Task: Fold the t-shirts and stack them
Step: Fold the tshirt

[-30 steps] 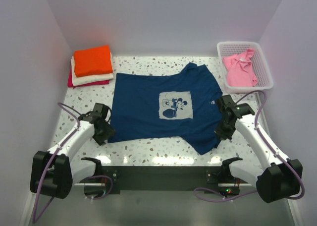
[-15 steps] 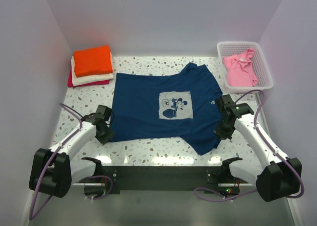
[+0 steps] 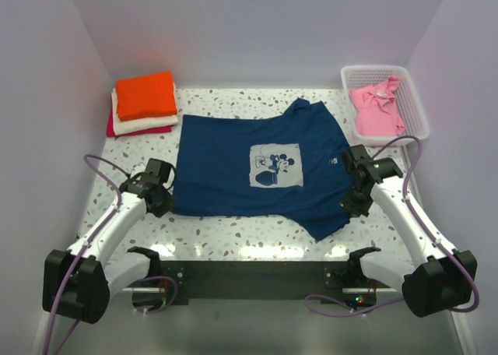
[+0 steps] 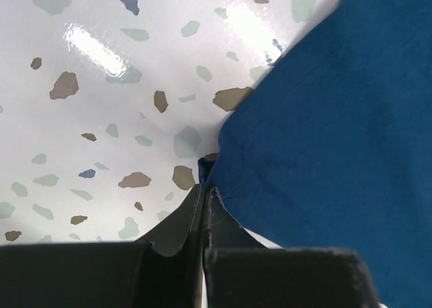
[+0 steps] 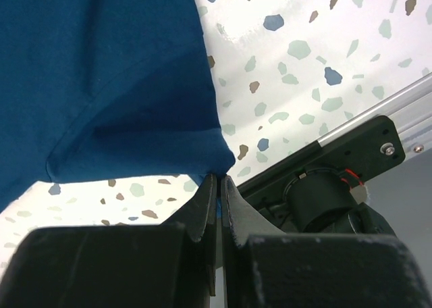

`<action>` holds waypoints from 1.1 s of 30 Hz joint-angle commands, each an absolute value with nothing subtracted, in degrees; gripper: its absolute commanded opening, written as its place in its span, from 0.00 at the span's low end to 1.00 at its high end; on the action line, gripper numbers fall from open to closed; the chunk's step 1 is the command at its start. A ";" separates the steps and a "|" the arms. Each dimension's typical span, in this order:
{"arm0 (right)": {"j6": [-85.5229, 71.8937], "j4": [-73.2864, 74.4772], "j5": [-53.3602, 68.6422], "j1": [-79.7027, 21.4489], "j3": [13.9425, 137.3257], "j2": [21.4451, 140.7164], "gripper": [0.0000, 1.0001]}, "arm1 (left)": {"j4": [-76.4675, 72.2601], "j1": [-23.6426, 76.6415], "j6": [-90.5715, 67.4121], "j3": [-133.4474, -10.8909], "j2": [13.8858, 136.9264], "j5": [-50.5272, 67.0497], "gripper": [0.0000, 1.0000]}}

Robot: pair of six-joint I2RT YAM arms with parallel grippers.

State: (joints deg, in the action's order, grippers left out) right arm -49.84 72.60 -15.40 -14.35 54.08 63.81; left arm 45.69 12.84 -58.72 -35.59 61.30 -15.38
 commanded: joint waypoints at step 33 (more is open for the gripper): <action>-38.59 59.77 -18.63 -14.50 73.82 87.53 0.00 | 36.22 11.60 -51.50 -56.77 80.59 -15.20 0.00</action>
